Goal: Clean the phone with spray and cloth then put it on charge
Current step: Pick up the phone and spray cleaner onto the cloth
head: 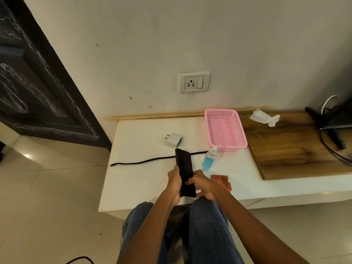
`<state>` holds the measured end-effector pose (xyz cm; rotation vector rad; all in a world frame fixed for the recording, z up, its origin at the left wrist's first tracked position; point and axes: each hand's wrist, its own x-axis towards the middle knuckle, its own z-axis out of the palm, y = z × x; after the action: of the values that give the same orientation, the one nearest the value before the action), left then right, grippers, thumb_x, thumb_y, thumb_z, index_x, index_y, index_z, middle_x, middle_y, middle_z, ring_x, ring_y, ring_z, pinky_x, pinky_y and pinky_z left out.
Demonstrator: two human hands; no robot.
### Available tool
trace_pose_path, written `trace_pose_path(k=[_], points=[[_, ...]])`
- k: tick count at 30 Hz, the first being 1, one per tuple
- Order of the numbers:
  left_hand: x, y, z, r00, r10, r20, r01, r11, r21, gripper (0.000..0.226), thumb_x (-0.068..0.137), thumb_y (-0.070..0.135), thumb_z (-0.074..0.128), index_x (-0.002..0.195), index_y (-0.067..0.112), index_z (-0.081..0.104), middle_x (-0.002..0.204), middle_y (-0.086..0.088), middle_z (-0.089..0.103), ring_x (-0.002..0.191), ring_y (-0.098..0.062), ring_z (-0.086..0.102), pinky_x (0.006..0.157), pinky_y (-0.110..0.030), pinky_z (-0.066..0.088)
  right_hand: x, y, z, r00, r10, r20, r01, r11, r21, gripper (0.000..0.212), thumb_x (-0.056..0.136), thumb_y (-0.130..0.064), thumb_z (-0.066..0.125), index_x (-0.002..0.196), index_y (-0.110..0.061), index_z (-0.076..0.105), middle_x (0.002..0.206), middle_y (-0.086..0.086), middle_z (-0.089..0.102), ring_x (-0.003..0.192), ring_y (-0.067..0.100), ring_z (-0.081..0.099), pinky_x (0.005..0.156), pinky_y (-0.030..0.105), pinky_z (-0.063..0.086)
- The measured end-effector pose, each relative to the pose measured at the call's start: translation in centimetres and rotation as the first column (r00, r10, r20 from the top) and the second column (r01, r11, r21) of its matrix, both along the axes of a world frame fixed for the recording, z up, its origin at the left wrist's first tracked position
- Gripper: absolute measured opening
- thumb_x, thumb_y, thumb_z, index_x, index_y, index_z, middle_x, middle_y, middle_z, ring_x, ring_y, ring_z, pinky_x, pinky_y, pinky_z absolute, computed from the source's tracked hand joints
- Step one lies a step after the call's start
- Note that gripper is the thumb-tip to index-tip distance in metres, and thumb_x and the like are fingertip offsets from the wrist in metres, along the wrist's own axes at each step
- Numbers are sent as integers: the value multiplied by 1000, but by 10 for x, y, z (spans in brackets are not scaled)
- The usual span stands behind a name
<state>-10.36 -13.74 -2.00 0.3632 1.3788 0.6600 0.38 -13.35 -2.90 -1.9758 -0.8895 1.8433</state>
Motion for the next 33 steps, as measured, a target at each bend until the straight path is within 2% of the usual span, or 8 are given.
trace_pose_path(k=[5,8,14,16,18,20,25,33], points=[[-7,-2,1,997,-40,-67,45,996,77,48,100,49,23,135,18,34,124,-16,56,109,-29,59,97,-46,50,1,-6,7,992,-30,-123,36,998,49,57,81,-13,64,126,-21,30,118,10,52,108,26,53,91,44,50],[-14,-3,4,996,-30,-81,39,993,108,47,101,45,24,130,14,44,120,-15,60,106,-28,60,98,-43,49,1,-10,16,988,-28,-149,45,993,108,57,82,-13,63,127,-22,30,114,7,54,103,21,55,78,33,51],[-23,-12,7,996,47,74,-54,994,96,47,99,51,29,115,18,59,113,-13,67,104,-31,64,96,-47,50,10,-13,34,1000,10,6,-12,947,322,34,91,-15,57,122,-16,43,116,7,54,104,21,55,85,32,50],[-25,-13,7,989,83,126,-95,991,95,44,98,51,32,108,21,62,107,-9,69,98,-27,66,86,-43,54,19,-14,31,984,-142,110,77,887,455,24,93,-17,54,117,-11,53,116,10,59,101,22,59,88,34,51],[-27,-14,7,979,111,168,-127,988,84,40,97,51,34,102,24,63,101,-6,71,93,-24,67,79,-40,54,27,-12,25,895,-400,197,228,791,568,24,92,-18,56,114,-8,55,117,14,60,97,22,59,90,33,49],[-29,-16,7,972,132,196,-151,985,81,38,96,51,36,101,25,62,100,-5,71,93,-24,66,81,-41,53,33,-5,20,809,-522,270,230,704,672,31,87,-20,64,113,-12,51,120,11,56,96,17,54,85,27,46],[-32,-19,6,956,171,239,-196,977,84,38,95,52,38,104,25,64,102,-6,71,101,-27,64,92,-44,49,39,18,2,844,-400,358,108,780,616,72,74,-29,77,132,-13,35,137,8,41,123,24,42,105,38,35],[-41,-25,13,938,207,278,-243,965,99,38,94,51,41,106,23,65,104,-7,72,100,-26,66,81,-40,54,37,10,-1,926,-337,172,138,724,676,52,84,-18,67,130,-14,43,135,8,52,120,29,52,102,41,40]])
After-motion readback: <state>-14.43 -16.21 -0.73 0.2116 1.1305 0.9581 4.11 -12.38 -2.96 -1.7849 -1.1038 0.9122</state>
